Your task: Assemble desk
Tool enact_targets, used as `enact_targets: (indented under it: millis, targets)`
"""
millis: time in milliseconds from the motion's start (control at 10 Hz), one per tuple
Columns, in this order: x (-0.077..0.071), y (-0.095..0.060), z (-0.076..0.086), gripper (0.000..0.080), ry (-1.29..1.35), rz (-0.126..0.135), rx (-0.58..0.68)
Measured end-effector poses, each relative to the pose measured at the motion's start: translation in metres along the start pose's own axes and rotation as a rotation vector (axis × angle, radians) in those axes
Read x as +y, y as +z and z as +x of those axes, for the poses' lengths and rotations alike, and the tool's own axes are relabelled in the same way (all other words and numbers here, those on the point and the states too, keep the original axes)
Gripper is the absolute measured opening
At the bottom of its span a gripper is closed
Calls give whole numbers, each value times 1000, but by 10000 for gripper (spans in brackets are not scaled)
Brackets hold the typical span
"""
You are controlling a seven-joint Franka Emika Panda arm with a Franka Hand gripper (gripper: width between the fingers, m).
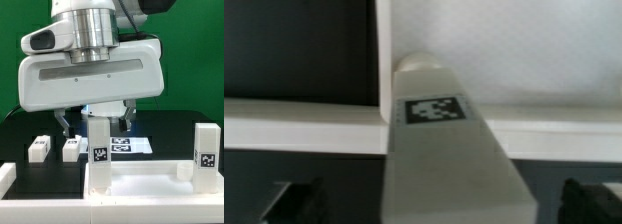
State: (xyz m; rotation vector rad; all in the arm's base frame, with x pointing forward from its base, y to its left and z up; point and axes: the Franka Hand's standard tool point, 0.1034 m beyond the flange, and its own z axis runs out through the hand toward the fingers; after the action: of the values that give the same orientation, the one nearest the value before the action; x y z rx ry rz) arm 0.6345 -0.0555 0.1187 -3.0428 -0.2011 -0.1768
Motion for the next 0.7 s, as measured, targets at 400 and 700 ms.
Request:
enact_targets:
  millis: [400, 700]
  targets:
    - [0, 1, 0, 287, 116, 0, -2]
    - [0, 1, 1, 287, 398, -8, 5]
